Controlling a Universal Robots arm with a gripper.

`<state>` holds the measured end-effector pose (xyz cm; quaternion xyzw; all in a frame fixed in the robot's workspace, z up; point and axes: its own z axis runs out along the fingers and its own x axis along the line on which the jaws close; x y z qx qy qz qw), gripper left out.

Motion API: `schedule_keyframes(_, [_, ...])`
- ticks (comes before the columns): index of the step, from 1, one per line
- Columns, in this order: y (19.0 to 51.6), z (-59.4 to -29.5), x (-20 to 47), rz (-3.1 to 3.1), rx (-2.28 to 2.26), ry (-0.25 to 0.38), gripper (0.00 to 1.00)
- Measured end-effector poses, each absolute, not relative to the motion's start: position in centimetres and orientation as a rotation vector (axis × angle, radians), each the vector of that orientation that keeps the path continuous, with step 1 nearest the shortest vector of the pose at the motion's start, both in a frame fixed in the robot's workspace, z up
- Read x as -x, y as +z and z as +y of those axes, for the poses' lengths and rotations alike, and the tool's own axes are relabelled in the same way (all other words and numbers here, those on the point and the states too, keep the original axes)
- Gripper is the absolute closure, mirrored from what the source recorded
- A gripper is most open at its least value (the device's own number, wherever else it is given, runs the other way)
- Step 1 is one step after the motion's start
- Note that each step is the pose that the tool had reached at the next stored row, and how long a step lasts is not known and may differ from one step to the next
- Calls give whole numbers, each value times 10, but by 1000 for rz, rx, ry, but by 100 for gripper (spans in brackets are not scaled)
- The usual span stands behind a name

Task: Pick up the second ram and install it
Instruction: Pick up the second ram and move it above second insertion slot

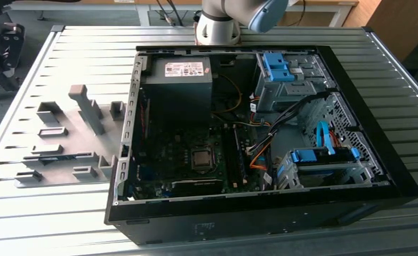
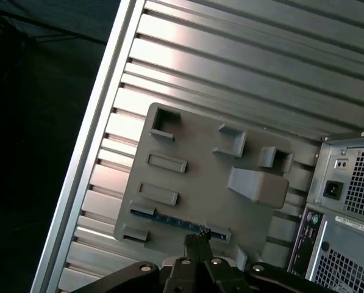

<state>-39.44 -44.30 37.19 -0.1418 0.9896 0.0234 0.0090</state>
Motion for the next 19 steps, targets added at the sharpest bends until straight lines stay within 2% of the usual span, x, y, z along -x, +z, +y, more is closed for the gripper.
schedule_keyframes(19, [371,-443,394,3007,872,68,90])
